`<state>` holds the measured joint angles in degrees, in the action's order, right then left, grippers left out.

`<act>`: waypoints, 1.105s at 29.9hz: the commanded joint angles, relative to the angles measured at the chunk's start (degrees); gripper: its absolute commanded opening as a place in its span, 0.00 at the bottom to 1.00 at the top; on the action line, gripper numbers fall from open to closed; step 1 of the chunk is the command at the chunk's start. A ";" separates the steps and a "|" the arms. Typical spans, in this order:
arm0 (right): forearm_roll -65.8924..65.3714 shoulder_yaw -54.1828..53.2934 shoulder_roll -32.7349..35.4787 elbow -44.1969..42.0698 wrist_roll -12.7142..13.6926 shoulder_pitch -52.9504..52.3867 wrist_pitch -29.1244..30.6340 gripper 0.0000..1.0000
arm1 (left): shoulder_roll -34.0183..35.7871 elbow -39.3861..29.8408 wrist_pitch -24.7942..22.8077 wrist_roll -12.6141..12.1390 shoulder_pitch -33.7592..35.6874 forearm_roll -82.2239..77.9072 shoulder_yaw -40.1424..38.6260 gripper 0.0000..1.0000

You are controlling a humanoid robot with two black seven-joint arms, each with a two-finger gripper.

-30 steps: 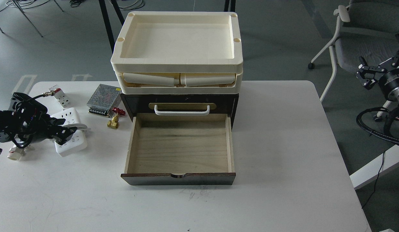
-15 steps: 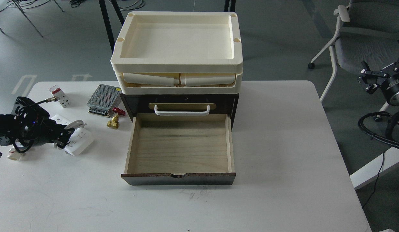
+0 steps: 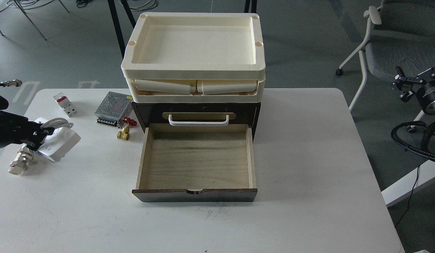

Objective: Put charging cable into cabinet
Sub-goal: 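Lift the power strip with the left gripper and carry it over the drawer, then lower the power strip into the open drawer and open the left gripper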

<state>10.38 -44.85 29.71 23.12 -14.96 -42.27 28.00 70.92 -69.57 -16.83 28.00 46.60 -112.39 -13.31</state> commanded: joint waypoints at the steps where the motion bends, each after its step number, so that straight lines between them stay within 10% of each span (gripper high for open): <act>1: -0.01 -0.06 0.00 0.00 -0.06 -0.01 0.00 1.00 | 8.87 -13.63 -3.47 0.00 0.24 11.99 -0.49 0.03; 6: -0.01 -0.06 0.08 -0.09 0.02 0.25 0.00 1.00 | 15.66 -29.03 -8.39 0.00 0.77 27.63 -1.28 0.03; 13: -0.01 -0.06 0.08 -2.02 0.02 0.25 0.00 1.00 | 6.45 -31.07 -8.75 0.00 0.69 45.13 -1.37 0.03; 33: -0.01 -0.06 -0.62 -6.07 -0.06 0.43 0.00 1.00 | -20.90 -7.17 -8.75 0.00 -1.60 51.05 -0.75 0.04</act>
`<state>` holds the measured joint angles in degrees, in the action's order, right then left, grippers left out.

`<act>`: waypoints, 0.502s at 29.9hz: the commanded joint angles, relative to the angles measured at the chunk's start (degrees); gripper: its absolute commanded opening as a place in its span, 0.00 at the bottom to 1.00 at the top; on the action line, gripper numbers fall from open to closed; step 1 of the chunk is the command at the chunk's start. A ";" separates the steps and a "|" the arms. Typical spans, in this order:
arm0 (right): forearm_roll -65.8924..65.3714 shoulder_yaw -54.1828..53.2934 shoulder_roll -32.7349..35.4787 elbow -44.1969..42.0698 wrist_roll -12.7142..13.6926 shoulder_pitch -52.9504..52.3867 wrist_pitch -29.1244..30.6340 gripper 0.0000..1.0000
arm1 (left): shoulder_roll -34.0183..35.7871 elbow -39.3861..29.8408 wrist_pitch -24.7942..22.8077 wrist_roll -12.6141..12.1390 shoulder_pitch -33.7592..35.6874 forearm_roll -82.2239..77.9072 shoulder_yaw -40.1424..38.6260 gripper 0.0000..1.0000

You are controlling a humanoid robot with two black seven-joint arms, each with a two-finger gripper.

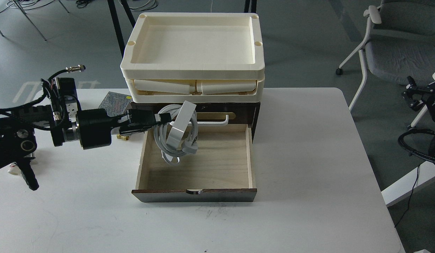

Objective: Put charging cable into cabinet
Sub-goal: 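Lower the power strip into the open drawer and open the left gripper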

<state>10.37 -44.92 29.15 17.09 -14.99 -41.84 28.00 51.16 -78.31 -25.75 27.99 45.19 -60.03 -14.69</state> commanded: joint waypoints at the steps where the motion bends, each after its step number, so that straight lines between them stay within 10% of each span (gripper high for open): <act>1: 0.00 0.01 -0.05 -0.04 -0.04 0.00 0.00 1.00 | -1.93 2.20 0.26 0.01 -0.45 -1.67 0.98 0.04; 15: 0.00 0.01 -0.05 -0.13 -0.04 0.62 0.00 1.00 | -10.63 9.23 1.84 0.01 -4.93 -6.68 1.33 0.07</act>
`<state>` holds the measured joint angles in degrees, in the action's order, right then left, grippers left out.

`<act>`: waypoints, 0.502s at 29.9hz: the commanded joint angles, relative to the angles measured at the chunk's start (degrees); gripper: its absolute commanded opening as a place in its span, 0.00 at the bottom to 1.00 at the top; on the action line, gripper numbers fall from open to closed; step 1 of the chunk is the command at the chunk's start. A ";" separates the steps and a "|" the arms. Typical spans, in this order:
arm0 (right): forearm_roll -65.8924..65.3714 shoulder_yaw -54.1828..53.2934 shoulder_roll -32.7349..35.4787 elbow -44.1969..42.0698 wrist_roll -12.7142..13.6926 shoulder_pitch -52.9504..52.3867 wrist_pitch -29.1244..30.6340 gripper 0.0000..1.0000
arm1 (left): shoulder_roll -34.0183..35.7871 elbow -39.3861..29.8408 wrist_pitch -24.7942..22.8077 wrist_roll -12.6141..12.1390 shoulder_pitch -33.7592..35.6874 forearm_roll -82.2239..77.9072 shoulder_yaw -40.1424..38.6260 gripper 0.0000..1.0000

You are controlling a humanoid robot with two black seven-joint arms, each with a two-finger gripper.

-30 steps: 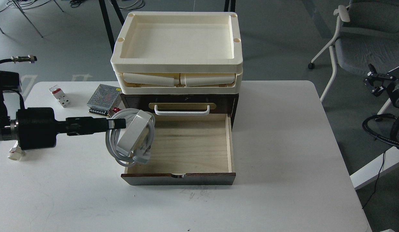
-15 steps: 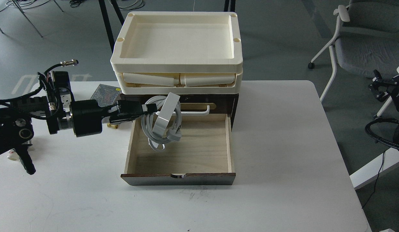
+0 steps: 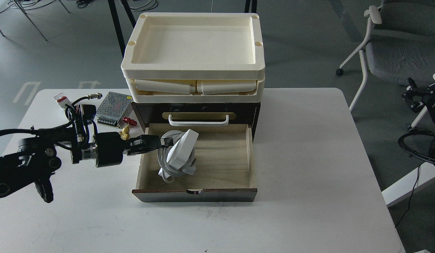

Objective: Put charging cable into cabinet
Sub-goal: 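Lower the power strip into the open drawer and open the left gripper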

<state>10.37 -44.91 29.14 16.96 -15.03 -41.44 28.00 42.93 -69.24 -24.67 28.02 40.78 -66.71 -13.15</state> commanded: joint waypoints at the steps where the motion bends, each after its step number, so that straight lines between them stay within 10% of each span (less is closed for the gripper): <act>1: 0.00 0.00 -0.05 0.00 0.00 0.31 0.00 1.00 | -3.20 0.16 1.37 -0.02 -0.61 0.09 -0.12 0.09; 15: 0.09 0.00 0.21 0.00 -1.23 2.07 0.00 1.00 | -14.80 7.88 5.16 -0.02 -2.02 0.70 -0.38 0.48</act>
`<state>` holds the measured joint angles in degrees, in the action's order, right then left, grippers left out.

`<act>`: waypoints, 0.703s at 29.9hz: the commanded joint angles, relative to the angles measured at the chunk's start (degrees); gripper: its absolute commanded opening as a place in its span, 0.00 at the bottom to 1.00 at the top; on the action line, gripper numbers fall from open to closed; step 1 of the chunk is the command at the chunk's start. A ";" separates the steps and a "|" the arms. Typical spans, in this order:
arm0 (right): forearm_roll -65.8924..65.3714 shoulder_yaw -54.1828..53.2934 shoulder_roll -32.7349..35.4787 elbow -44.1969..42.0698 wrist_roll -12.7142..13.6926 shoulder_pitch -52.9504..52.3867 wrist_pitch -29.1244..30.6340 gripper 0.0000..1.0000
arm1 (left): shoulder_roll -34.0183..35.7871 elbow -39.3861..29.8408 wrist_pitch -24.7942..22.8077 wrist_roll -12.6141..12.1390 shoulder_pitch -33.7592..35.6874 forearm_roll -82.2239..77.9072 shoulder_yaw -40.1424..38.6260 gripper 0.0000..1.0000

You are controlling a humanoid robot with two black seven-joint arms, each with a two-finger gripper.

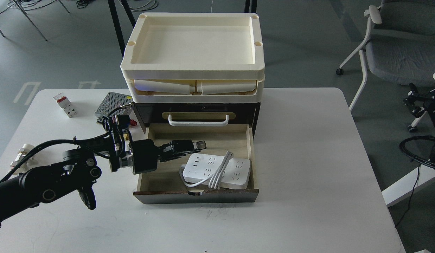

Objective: Put charging cable into cabinet

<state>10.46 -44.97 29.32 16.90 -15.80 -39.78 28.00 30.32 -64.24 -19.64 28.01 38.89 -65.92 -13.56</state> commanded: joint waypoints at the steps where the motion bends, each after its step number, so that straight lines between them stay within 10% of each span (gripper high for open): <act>1: 0.00 0.06 0.04 -0.03 -0.63 0.49 0.00 1.00 | -2.63 3.50 0.13 -0.01 -0.13 -0.09 0.02 0.49; 13: 0.00 -0.73 0.30 0.06 -0.81 1.11 0.00 1.00 | 11.75 1.31 -8.36 -0.01 -2.76 18.88 -7.08 0.74; 21: 0.00 -2.40 0.39 3.56 -0.46 -0.29 0.00 1.00 | 20.74 7.43 -8.36 -0.01 -15.41 45.33 -27.98 0.85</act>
<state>10.54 -47.13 29.68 18.10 -16.62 -39.02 28.00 50.46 -61.63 -27.99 27.99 27.65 -29.05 -33.72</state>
